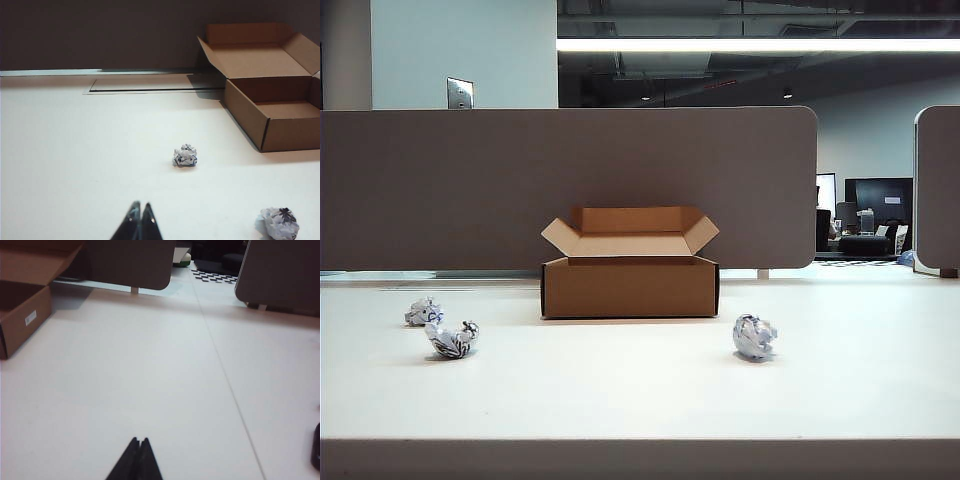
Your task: Pick up all the paper balls on the table and put them in the paper box.
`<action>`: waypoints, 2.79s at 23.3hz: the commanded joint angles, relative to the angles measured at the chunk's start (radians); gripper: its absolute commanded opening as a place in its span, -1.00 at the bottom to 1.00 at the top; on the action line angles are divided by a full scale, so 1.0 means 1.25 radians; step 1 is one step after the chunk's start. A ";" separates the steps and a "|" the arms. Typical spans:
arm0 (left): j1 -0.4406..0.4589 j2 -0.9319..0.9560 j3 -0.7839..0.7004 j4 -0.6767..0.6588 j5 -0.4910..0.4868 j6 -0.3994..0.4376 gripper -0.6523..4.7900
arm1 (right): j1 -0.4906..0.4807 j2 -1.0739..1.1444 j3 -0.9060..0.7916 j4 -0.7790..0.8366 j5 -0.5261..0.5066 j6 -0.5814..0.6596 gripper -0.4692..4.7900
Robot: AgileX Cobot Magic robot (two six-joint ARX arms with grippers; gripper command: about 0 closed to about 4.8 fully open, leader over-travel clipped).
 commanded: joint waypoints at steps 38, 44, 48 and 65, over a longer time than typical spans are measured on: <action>-0.001 0.784 0.684 -0.078 0.123 0.045 -0.78 | 0.132 0.875 0.778 -0.141 -0.190 0.083 -0.84; -0.001 0.964 0.728 -0.069 0.117 0.046 -0.78 | 0.183 0.986 0.778 -0.207 -0.190 0.080 -0.84; -0.001 1.089 0.744 -0.037 0.118 0.062 -0.54 | 0.207 1.038 0.778 -0.218 -0.190 0.060 0.37; -0.003 1.435 0.968 -0.100 0.154 0.011 0.41 | 0.286 1.194 0.781 -0.196 -0.121 0.150 0.87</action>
